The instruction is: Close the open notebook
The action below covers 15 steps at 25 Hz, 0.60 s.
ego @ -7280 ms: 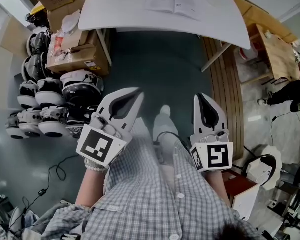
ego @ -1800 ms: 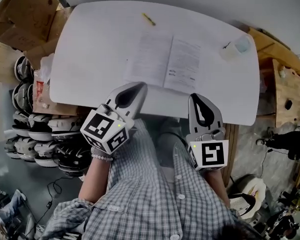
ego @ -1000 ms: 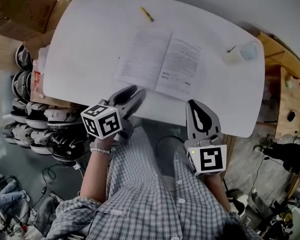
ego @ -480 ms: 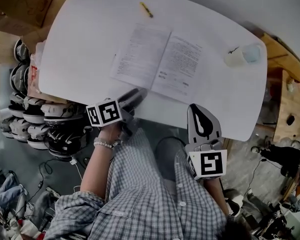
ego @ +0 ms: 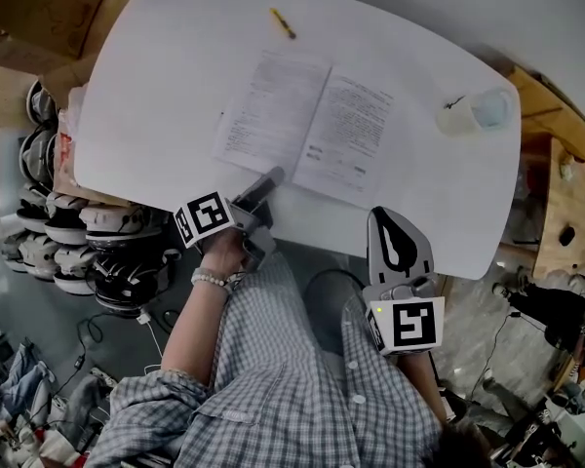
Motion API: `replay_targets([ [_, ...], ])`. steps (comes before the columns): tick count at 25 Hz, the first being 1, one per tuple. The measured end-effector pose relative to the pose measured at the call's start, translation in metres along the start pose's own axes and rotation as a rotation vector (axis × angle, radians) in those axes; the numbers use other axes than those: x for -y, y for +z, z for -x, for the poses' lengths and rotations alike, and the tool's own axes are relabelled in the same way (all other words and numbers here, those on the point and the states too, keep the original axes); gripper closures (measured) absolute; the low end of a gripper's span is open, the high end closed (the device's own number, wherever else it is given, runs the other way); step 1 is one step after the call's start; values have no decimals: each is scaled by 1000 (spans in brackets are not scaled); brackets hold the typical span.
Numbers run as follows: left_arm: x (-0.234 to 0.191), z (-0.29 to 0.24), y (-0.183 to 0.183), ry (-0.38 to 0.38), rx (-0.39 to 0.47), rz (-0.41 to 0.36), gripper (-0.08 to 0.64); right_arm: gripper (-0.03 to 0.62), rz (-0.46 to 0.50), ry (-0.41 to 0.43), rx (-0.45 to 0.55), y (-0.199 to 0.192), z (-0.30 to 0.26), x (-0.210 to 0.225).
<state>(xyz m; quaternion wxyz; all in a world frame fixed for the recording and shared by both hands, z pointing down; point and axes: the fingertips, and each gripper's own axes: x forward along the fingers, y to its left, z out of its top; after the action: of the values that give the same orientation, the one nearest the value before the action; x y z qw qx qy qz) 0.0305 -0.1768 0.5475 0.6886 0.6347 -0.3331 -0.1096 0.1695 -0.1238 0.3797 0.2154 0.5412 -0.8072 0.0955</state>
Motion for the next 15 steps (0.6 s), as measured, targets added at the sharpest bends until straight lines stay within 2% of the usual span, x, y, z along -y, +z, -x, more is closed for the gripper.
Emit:
replay_targets([
  [9,-4,2,11,-57,89,173,354,569,-18,-10,5,-2,1,2],
  [13,-9,-3,11,-25,56,149,357,569,-24,-10,1,-4,0,2],
  [14,-12,-3,11,-14,51,151,377,569,-24,-10,1,-4,0,1],
  [15,-14,-3,11,-6,49,153,440,569,-23,-9,1,-3,0,1],
])
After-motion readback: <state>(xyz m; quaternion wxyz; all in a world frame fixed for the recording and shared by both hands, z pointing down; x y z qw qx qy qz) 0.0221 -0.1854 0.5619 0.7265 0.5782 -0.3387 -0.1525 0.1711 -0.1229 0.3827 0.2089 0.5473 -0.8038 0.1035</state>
